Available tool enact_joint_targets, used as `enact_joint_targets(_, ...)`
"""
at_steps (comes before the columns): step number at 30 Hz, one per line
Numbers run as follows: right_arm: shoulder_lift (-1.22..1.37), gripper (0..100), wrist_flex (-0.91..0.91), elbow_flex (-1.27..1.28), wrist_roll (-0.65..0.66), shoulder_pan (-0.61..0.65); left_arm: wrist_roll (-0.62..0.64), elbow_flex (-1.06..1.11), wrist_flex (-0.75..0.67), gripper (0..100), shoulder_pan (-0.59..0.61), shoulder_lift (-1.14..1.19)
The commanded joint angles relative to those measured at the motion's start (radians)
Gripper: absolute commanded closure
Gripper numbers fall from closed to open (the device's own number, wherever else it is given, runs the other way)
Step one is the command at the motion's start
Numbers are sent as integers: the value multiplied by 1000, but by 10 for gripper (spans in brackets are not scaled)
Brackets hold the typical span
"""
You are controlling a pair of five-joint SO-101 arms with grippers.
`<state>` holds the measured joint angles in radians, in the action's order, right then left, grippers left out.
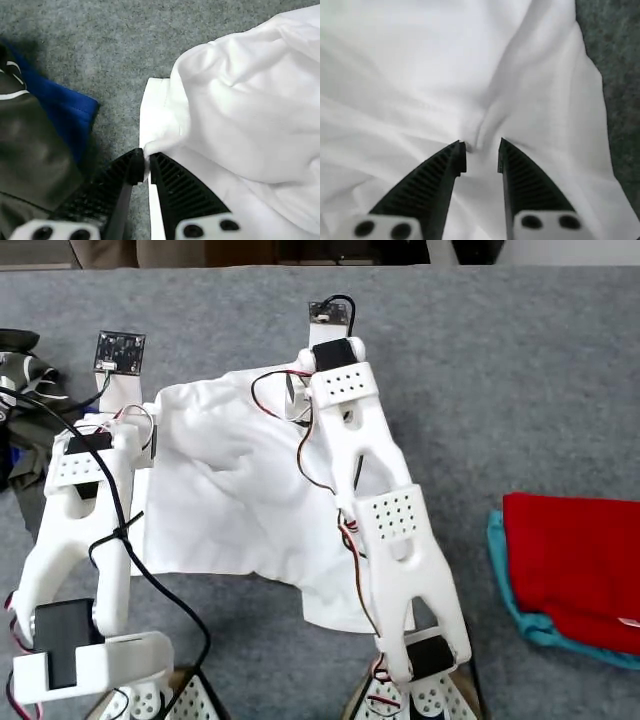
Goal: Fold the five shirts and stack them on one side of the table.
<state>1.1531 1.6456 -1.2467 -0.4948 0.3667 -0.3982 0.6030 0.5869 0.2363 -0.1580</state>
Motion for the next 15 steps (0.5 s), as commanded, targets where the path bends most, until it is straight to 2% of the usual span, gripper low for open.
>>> enact_joint_targets(1, -12, 864, 6, -50, 3, -15, 8, -46, 8, 981, -2, -2)
enact_joint_targets(15, 10, 864, -68, -90, -17, 24, 8, -46, 8, 981, -2, -2)
